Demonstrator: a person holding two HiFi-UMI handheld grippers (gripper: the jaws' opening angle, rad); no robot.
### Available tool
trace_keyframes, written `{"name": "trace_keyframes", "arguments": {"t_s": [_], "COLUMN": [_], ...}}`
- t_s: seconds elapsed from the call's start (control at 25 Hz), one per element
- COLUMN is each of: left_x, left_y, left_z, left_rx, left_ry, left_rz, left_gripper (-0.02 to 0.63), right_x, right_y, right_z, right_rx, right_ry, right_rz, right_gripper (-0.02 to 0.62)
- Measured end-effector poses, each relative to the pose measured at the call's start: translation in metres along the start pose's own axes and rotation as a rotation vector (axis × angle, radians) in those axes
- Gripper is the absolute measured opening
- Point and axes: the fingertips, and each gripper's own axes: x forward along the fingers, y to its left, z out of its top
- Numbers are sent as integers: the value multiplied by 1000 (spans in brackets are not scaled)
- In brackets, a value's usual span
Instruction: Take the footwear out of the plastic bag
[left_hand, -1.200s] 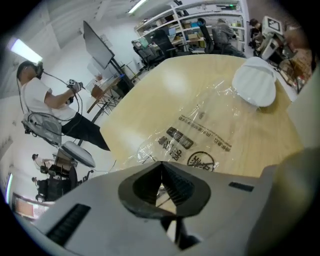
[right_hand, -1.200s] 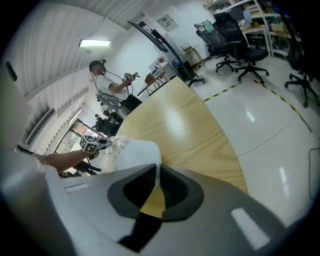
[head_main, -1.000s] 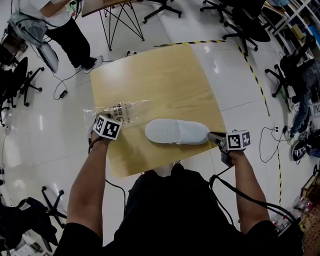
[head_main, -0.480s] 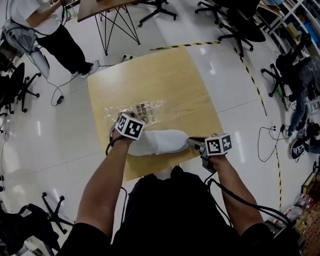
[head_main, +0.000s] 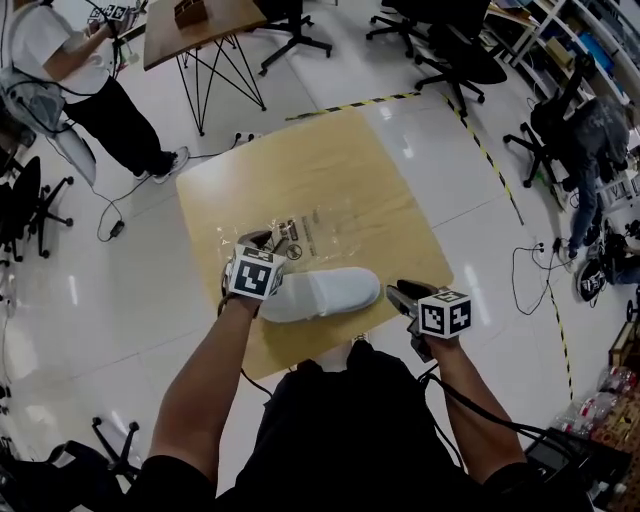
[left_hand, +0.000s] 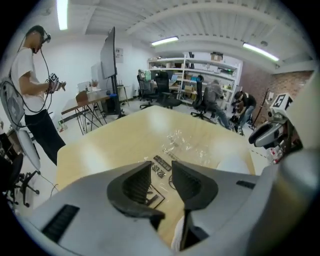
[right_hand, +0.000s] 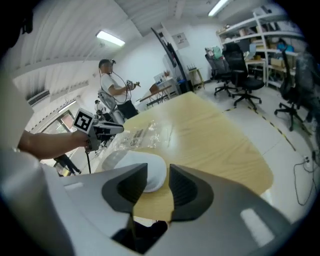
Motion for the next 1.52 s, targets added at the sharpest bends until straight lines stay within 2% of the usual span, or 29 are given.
{"name": "trace_keyframes", "arguments": {"t_s": [0.12, 0.28, 0.44, 0.52, 0.64, 0.72, 0.88, 1.16, 1.32, 1.52], "left_x": [-33, -86, -148, -173, -199, -212, -239, -297, -307, -314], "left_y": [-7, -21, -57, -79, -120, -144, -188, -265, -298, -316], "left_z": [10, 10, -11, -28, -57, -78, -109, -158, -195, -223], "left_rx": [-25, -45, -93, -176, -360, -426, -422, -321, -338, -346], "left_ry": [-97, -181, -218, -216, -228, -240, -272, -307, -270, -233], "left_rz": [-44, -63, -94, -108, -144, -124, -43, 40, 50, 64], "left_gripper": [112, 30, 8, 6, 6, 6, 6, 6, 6, 6], "right_x": [-39, -70, -91, -102, -125, -143, -178, -209, -222, -237], "right_y": [13, 42, 78, 91, 108, 119, 126, 116, 120, 127], "right_z": [6, 10, 7, 8, 2, -12, -64, -170, -204, -216], "right_rx": [49, 121, 84, 45, -27, -82, -157, -120, -148, -178], "right_ry": [-156, -277, -297, -306, -323, -324, -302, -233, -186, -196], "right_rz": [-6, 88, 157, 177, 206, 223, 240, 256, 266, 262], "right_gripper": [13, 0, 0, 0, 1, 0, 0, 0, 0, 0]}}
